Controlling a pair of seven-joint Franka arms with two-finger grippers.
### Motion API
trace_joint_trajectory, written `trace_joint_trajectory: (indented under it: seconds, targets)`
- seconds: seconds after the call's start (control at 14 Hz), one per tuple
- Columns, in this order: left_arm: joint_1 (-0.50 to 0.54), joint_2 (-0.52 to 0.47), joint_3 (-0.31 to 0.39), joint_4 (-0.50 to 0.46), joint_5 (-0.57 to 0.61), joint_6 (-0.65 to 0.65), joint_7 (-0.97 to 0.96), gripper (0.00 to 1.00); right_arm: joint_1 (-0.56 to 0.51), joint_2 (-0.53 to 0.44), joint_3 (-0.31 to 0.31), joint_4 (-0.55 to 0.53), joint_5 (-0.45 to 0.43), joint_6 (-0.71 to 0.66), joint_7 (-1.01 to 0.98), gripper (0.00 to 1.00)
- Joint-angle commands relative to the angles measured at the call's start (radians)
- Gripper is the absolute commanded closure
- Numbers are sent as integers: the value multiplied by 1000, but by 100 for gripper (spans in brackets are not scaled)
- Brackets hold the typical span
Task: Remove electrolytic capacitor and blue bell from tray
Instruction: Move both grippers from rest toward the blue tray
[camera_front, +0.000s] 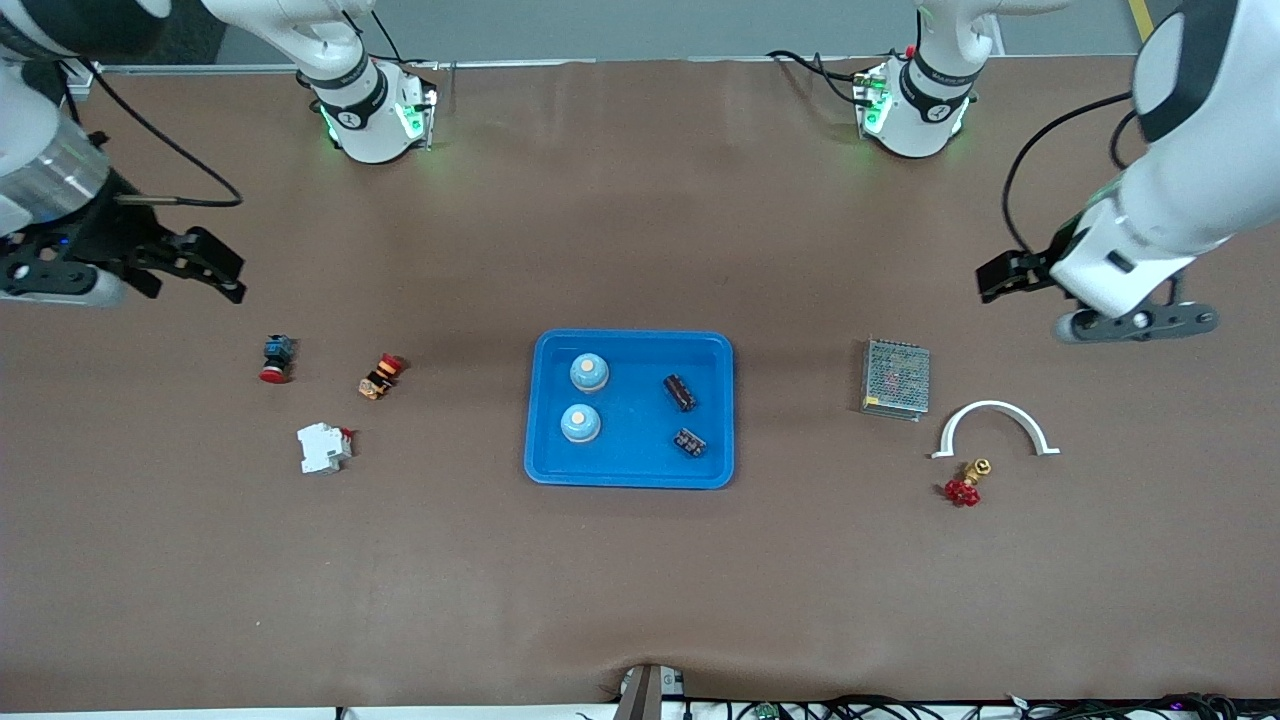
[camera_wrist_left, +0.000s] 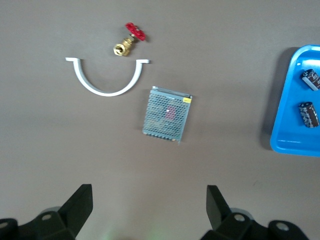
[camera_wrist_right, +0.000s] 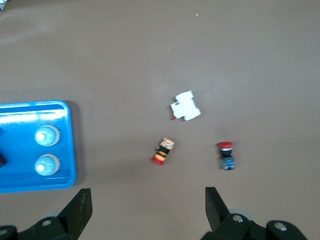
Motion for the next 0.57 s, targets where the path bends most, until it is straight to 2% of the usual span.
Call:
trace_joint_trajectory:
  seconds: [0.0, 0.21, 0.5]
  targets:
    - [-10, 43, -24, -26, -4, 64, -82, 0, 102, 32, -7, 20, -4, -10, 147, 0]
    - [-78, 125, -24, -26, -4, 144, -229, 0, 220, 84, -7, 23, -1, 16, 283, 0]
    - [-174, 256, -24, -25, -3, 308, -463, 0, 335, 182, -7, 26, -1, 91, 312, 0]
